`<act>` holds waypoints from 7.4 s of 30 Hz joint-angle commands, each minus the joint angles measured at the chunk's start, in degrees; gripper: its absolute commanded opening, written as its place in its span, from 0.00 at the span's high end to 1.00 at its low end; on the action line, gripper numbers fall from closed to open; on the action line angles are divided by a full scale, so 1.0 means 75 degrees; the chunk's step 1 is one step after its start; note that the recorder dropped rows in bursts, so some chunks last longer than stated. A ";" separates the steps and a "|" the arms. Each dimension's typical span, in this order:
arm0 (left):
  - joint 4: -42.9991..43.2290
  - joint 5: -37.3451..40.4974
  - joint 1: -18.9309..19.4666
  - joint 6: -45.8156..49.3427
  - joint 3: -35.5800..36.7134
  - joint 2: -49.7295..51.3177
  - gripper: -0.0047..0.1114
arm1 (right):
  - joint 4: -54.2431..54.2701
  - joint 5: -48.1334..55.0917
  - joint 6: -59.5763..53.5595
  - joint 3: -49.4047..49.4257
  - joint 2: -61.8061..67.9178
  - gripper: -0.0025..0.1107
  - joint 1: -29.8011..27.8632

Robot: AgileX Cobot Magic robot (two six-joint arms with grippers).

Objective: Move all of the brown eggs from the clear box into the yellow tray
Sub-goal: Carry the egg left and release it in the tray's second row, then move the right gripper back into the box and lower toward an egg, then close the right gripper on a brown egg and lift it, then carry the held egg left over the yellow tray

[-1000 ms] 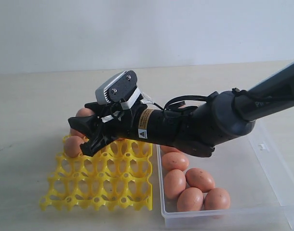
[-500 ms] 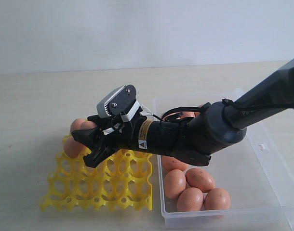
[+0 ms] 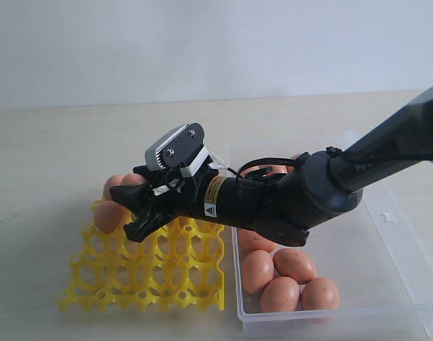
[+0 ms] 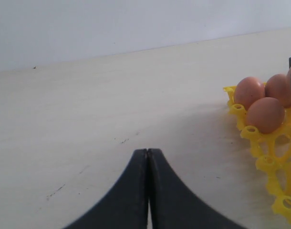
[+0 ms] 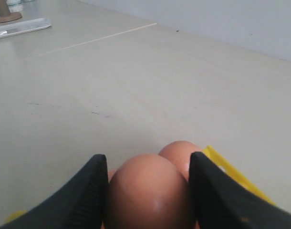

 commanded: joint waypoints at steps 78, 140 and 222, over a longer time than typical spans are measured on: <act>-0.0018 -0.0091 -0.0054 -0.0033 -0.0031 0.0019 0.96 | 0.4848 1.4528 -0.3073 0.0046 -0.4911 0.61 -0.1031; -0.0018 -0.0091 -0.0054 -0.0033 -0.0031 0.0019 0.96 | 0.4287 1.1572 -0.5758 0.0046 -0.2057 0.50 -0.0696; -0.0018 -0.0091 -0.0054 -0.0033 -0.0031 0.0019 0.96 | 0.3452 -0.0232 -0.1960 0.1844 -0.1501 0.98 0.0812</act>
